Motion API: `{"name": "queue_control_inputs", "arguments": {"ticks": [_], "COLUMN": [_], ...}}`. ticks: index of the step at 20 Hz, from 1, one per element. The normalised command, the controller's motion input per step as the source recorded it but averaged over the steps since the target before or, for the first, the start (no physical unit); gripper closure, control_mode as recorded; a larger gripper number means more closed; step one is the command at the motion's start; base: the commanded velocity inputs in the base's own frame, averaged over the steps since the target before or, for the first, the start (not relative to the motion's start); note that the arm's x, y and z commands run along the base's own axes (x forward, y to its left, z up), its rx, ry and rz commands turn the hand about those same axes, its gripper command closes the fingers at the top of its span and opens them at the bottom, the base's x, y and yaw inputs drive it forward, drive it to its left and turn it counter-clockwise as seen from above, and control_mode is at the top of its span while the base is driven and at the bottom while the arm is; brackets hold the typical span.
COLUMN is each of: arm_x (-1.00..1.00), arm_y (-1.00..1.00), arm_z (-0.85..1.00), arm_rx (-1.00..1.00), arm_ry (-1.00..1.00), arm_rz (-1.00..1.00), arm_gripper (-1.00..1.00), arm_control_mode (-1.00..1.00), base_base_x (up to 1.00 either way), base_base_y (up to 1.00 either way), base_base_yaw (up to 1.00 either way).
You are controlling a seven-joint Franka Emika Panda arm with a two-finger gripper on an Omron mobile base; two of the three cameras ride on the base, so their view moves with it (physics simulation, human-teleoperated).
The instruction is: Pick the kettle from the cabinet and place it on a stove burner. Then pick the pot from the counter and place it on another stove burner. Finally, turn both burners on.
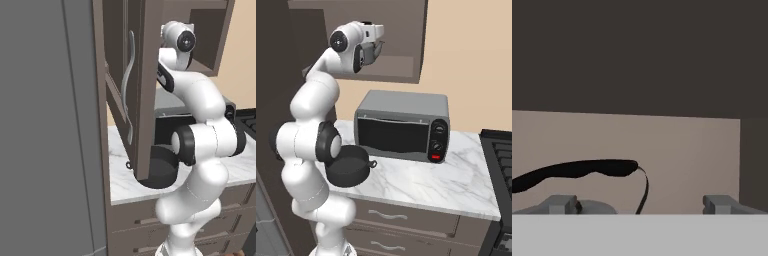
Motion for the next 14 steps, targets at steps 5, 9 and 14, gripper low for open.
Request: {"name": "queue_control_inputs", "arguments": {"ticks": [5, 9, 14], "arm_x": [0.1, 0.12, 0.21], "arm_y": [-0.13, -0.07, -0.01], "arm_z": [0.0, 0.0, 0.0], "arm_rx": [0.0, 0.0, 0.0], "arm_ry": [0.0, 0.0, 0.0], "arm_rz": [0.03, 0.03, 0.03], "arm_gripper": [-1.0, -1.0, -1.0], "arm_control_mode": [-1.0, -1.0, -1.0], "base_base_x": [0.0, 0.0, 0.0], "base_base_y": [0.0, 0.0, 0.0], "base_base_yaw": [0.0, 0.0, 0.0]}}
